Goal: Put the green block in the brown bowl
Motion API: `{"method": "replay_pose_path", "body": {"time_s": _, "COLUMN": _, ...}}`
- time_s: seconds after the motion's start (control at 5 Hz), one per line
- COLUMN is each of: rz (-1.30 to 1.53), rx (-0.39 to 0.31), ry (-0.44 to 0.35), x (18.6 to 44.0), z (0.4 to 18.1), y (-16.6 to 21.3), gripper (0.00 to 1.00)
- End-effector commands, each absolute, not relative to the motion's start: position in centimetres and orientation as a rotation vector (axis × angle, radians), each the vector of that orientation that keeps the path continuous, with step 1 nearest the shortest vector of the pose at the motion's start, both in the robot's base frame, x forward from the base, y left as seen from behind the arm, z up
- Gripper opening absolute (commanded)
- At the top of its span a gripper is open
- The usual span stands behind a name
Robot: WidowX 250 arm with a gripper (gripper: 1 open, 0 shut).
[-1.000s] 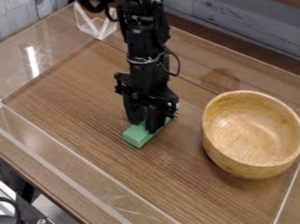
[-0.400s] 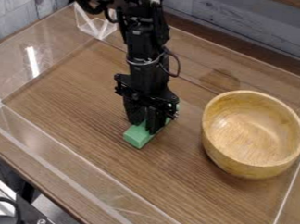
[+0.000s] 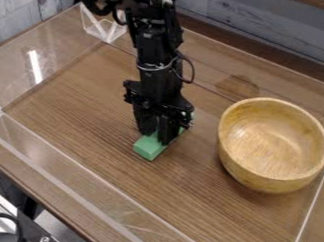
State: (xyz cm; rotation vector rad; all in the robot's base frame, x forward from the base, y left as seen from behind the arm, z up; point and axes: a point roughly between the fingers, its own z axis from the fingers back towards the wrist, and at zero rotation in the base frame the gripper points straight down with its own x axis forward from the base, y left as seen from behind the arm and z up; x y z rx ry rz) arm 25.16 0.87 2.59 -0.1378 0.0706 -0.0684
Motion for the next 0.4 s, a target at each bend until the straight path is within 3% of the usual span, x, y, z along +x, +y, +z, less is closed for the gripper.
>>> {"method": "replay_pose_path", "body": {"time_s": 0.0, "rz": -0.063, "rx": -0.139, "ry": 0.055, "x": 25.16, "z": 3.11, "y": 0.41, "gripper": 0.00}}
{"method": "replay_pose_path", "body": {"time_s": 0.2, "rz": -0.060, "rx": -0.142, "ry": 0.059, "x": 25.04, "z": 3.01, "y": 0.29, "gripper": 0.00}}
